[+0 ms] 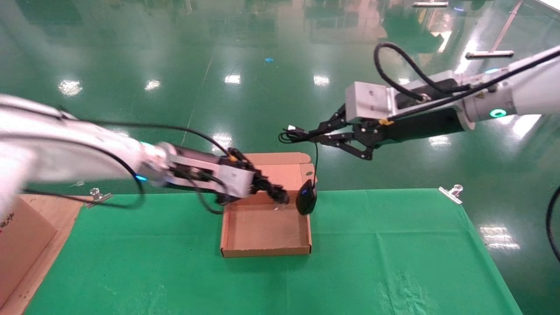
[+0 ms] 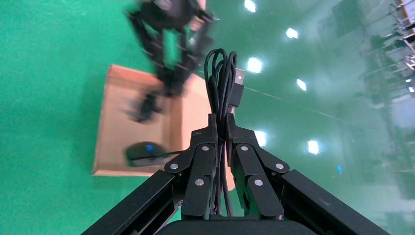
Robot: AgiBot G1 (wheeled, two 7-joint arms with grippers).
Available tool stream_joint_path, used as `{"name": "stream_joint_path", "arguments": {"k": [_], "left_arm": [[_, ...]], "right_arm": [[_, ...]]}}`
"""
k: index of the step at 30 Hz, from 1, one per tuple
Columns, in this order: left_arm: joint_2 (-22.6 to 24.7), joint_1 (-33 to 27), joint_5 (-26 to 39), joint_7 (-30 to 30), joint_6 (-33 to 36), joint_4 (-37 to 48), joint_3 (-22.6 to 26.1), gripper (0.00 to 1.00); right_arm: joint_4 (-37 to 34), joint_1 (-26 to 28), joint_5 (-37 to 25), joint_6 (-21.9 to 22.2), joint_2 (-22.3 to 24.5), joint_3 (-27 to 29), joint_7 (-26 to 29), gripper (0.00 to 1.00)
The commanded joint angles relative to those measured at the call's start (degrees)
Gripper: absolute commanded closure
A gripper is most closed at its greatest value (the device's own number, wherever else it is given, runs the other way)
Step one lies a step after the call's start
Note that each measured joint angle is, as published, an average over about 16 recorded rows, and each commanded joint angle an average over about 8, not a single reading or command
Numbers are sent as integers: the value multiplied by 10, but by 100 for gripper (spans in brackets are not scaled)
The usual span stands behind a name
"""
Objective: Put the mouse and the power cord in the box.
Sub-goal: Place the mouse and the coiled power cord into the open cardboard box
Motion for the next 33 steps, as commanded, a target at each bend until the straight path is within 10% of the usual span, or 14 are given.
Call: {"name": "stream_joint_path", "arguments": {"k": [1, 15, 24, 33], "left_arm": [[15, 31, -14, 38, -69, -3, -12, 100], [29, 200, -124, 43, -264, -131, 41, 100], [26, 221, -159, -26, -304, -144, 126, 4], [25, 213, -190, -61, -322, -154, 185, 0]], "right_arm": [[-3, 1, 1, -9, 6, 1, -3, 100], [-16, -21, -3, -18, 37, -2, -26, 100], [-19, -36, -3, 1, 45, -2, -32, 100], [-19, -47, -2, 15, 42, -1, -31, 100]]}}
